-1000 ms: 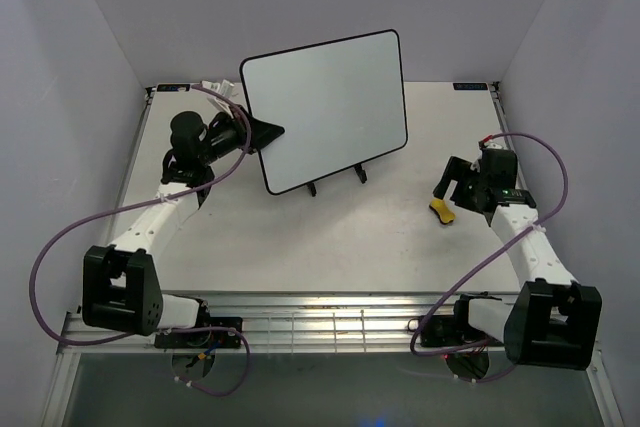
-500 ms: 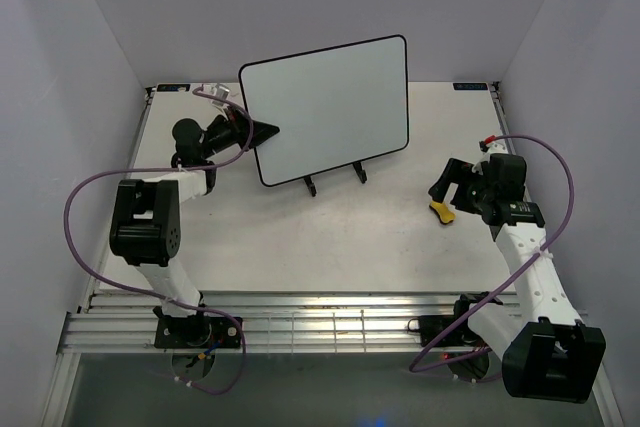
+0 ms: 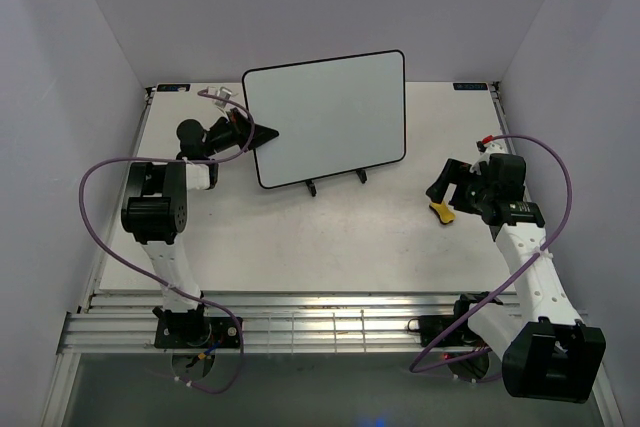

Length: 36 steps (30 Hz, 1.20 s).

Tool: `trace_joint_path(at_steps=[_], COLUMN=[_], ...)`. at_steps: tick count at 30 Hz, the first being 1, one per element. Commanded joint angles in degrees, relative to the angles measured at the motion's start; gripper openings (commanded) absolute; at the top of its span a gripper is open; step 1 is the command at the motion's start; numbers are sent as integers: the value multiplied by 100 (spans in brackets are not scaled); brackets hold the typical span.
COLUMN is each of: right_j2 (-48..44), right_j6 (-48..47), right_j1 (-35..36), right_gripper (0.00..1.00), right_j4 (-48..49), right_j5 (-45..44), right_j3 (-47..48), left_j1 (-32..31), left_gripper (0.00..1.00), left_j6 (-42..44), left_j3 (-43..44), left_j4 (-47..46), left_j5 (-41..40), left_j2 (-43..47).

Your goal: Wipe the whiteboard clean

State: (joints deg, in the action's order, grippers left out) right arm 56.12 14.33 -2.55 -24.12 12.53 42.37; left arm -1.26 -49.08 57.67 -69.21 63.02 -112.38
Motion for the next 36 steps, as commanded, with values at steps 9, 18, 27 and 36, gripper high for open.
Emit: trace_joint_path(at_steps=[9,18,27,36], right_j2=[-92,-110,-84,-128], right_j6=[-70,-97,-114,-123], right_j1=[44,61,88,96], right_gripper=[90,90,90,90], right_j4=[100,109,179,276], right_j5=[241,276,381,460], right_j3=[-27,-27,-36,-115], left_j1=[108,345,469,565], left_gripper=[0,0,0,0], left_j6=[-260,-155,65,636], left_j3=[737,745,667,-62], left_j4=[-1639,-1859,-2061,-2237], left_j5=[-229,-1,202,35], left_j2=[-214,-522,-803,-856])
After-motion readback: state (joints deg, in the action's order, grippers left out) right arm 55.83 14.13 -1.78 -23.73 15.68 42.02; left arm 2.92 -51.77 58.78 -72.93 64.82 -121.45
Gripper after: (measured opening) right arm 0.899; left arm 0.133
